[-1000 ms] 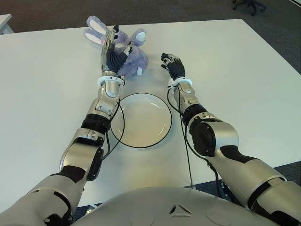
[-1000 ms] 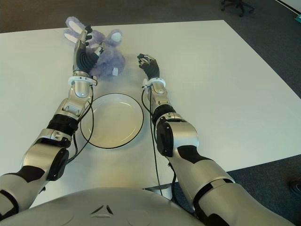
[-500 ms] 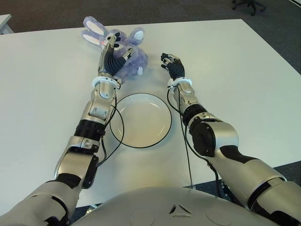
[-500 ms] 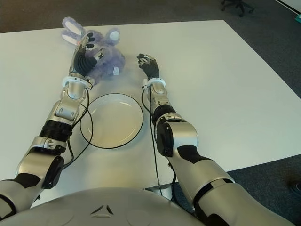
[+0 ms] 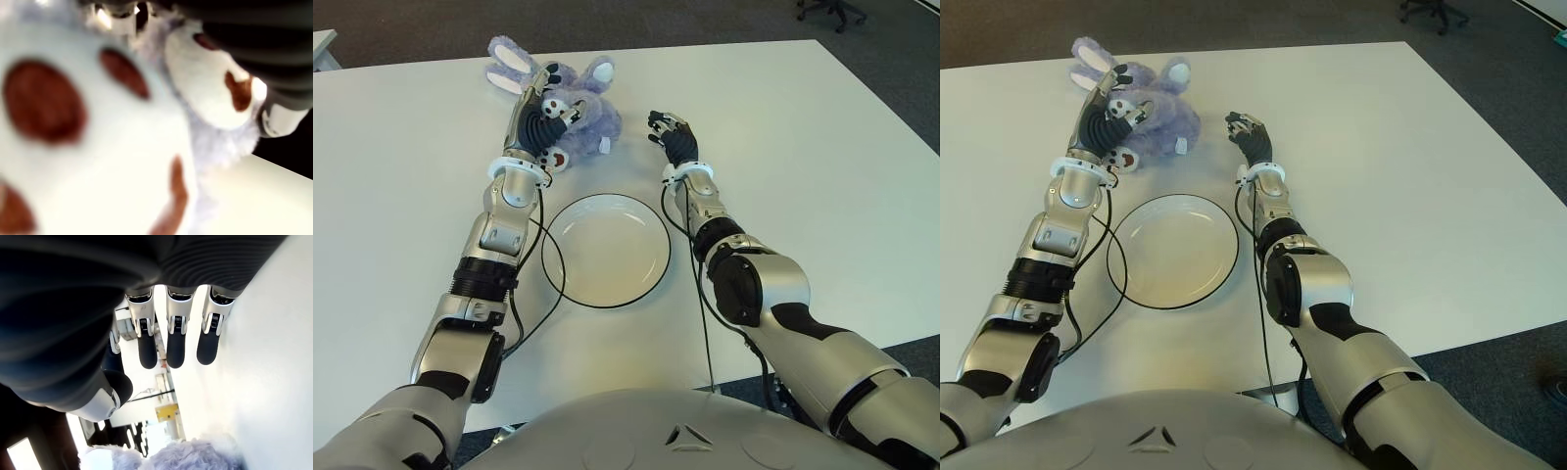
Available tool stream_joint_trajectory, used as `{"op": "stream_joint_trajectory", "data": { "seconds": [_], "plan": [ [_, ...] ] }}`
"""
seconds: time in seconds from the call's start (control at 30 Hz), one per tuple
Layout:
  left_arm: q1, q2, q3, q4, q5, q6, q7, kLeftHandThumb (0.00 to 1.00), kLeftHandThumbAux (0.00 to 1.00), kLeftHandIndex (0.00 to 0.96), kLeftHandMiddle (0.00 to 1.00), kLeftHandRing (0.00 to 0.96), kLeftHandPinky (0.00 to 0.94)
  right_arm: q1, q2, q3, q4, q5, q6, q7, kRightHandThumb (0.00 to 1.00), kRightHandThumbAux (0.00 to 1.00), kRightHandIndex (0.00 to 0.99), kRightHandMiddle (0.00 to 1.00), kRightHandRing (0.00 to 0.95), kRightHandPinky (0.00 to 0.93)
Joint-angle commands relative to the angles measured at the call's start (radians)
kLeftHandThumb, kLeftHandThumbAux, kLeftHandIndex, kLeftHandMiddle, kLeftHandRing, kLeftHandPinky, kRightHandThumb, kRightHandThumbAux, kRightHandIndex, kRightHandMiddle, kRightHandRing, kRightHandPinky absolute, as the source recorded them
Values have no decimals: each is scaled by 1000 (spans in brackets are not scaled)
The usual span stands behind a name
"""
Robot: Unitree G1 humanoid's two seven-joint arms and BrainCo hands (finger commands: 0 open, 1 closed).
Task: Put the doll into the plate.
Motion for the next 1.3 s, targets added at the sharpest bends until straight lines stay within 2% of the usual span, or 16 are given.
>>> {"op": "stream_joint_trajectory", "data": {
  "seconds": [0.03, 0.13, 0.27, 0.7, 1.07, 1.3],
  "plan": [
    [37, 13, 6, -44, -8, 46, -36, 274, 442, 43, 163, 195, 225, 52, 26, 1, 33, -3, 40, -10, 705, 728, 403, 179, 155, 195],
    [44, 16, 8, -68, -6, 70, -48, 278, 437, 40, 161, 195, 218, 50, 23, 13, 34, -14, 48, -16, 704, 730, 403, 175, 149, 183],
    [51, 23, 8, -87, -5, 88, -60, 284, 434, 40, 162, 194, 220, 55, 31, -10, 36, 7, 33, 3, 705, 729, 404, 177, 152, 192],
    [68, 43, 11, -124, -15, 92, -94, 352, 387, 58, 198, 208, 218, 50, 27, 19, 34, -16, 45, -22, 702, 729, 404, 170, 140, 177],
    [78, 55, 12, -152, -16, 121, -119, 343, 355, 60, 211, 206, 204, 56, 33, 10, 30, -8, 23, -18, 704, 728, 404, 177, 153, 192],
    [79, 47, 16, -142, -25, 108, -107, 358, 356, 72, 212, 200, 202, 49, 28, 23, 32, -22, 49, -28, 702, 731, 402, 172, 145, 184]
  ]
}}
